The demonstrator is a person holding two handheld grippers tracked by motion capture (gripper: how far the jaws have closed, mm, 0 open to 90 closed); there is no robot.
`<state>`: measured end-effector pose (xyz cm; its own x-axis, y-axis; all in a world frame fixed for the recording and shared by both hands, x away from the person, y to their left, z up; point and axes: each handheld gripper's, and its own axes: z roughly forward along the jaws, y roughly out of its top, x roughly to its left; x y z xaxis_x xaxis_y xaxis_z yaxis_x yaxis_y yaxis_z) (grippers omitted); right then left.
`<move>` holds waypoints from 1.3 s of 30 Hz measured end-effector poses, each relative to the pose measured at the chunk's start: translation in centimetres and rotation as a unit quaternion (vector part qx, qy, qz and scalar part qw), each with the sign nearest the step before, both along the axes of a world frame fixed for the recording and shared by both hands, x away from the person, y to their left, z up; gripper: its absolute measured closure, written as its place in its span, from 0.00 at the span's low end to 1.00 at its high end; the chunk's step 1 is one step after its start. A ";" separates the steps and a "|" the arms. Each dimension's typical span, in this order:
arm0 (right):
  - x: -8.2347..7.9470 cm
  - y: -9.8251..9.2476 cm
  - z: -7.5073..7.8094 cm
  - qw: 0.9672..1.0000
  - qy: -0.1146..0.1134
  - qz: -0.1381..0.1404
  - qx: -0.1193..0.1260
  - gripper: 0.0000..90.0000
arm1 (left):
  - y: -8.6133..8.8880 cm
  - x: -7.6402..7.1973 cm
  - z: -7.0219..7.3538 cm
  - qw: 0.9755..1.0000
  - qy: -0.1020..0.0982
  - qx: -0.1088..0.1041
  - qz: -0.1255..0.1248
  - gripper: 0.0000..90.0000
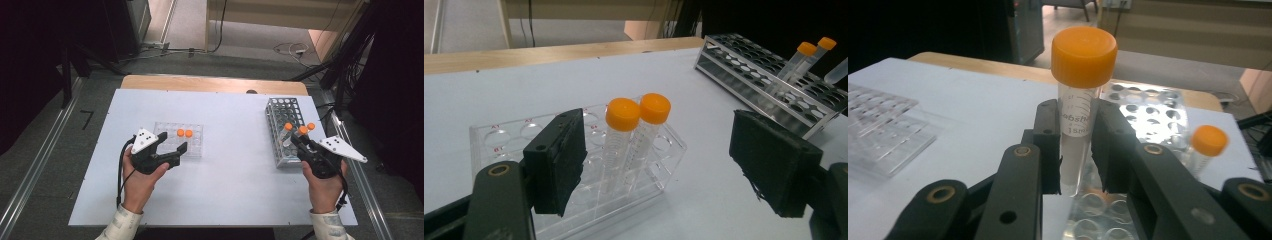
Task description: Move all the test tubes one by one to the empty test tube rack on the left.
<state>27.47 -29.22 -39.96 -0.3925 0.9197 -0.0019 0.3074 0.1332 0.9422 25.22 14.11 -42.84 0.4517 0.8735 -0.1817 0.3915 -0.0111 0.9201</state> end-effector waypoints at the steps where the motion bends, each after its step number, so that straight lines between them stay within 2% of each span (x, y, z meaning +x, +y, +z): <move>1: -0.1 0.3 0.0 1.000 0.001 0.006 -0.002 0.80 | 0.0 0.0 0.0 1.000 0.000 -0.001 -0.001 0.25; 6: -0.3 2.2 -0.6 0.999 0.009 0.035 -0.014 0.80 | 0.0 -0.1 0.0 1.000 -0.002 -0.001 -0.001 0.25; 12: -0.6 4.6 -1.4 0.997 0.024 0.075 -0.017 0.80 | -0.3 -0.1 0.0 1.000 0.000 0.000 -0.004 0.26; 19: -0.9 7.8 -2.2 0.992 0.030 0.120 -0.037 0.80 | -0.7 -0.3 0.1 1.000 0.000 -0.002 -0.012 0.26; 27: -1.1 10.6 -3.1 0.985 0.040 0.159 -0.046 0.80 | -1.5 -0.7 0.4 1.000 -0.002 -0.003 -0.029 0.27; 33: -1.3 12.2 -3.6 0.982 0.047 0.179 -0.047 0.80 | -2.5 -1.2 0.6 0.999 -0.003 -0.004 -0.051 0.27; 39: -1.5 14.1 -4.2 0.975 0.052 0.207 -0.055 0.80 | -3.8 -1.7 0.8 0.997 -0.007 0.000 -0.075 0.27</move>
